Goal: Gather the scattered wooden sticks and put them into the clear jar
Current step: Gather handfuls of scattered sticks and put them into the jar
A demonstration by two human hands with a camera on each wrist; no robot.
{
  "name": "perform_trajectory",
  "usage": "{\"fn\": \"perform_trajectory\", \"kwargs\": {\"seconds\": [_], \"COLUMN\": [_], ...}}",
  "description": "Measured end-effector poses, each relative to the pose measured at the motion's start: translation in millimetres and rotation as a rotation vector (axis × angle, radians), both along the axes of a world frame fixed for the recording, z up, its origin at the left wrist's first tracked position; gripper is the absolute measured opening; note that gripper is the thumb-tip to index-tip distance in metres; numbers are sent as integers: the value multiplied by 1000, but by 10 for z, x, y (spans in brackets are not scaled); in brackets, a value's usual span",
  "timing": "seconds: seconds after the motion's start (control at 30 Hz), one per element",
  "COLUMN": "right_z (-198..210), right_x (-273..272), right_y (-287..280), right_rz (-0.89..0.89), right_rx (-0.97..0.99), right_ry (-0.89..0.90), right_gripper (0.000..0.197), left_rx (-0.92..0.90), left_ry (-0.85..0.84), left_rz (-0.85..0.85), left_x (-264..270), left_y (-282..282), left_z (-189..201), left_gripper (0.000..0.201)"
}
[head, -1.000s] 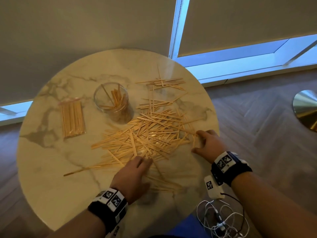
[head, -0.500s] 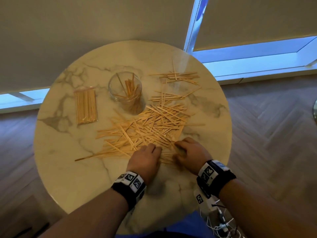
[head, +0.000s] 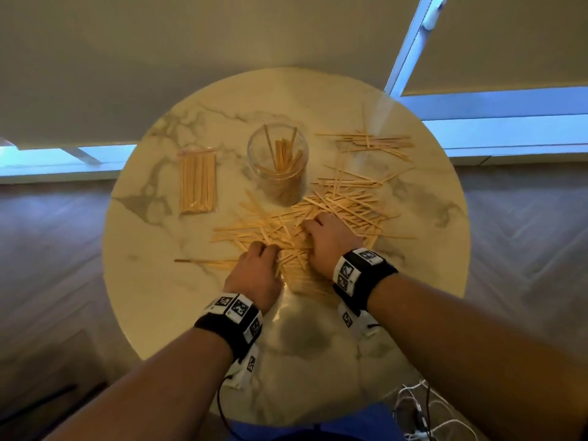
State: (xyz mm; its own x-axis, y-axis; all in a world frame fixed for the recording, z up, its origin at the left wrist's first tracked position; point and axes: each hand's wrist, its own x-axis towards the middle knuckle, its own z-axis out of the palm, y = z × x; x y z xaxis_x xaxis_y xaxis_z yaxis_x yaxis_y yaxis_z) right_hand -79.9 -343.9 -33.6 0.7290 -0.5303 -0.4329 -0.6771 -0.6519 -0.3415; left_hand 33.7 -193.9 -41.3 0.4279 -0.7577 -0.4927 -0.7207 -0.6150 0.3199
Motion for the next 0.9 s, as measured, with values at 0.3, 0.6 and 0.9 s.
{"fn": "perform_trajectory", "kwargs": {"seconds": [0.3,0.6,0.9], "right_z": [15,98,112], "right_x": [-94,115,218], "right_y": [-79,-86,-157], "right_rz": [117,341,520], "right_rx": [-88,-231,-323], "right_ry": [-3,135,245], "right_gripper": [56,72,46], "left_rx": [-151,-166,-163], "left_ry": [75,88,140], "left_rz": [-32,2,65], "left_x": [103,247,179], "left_y": [195,361,585], "left_z": [-105,-126,-142], "left_gripper": [58,56,59]}}
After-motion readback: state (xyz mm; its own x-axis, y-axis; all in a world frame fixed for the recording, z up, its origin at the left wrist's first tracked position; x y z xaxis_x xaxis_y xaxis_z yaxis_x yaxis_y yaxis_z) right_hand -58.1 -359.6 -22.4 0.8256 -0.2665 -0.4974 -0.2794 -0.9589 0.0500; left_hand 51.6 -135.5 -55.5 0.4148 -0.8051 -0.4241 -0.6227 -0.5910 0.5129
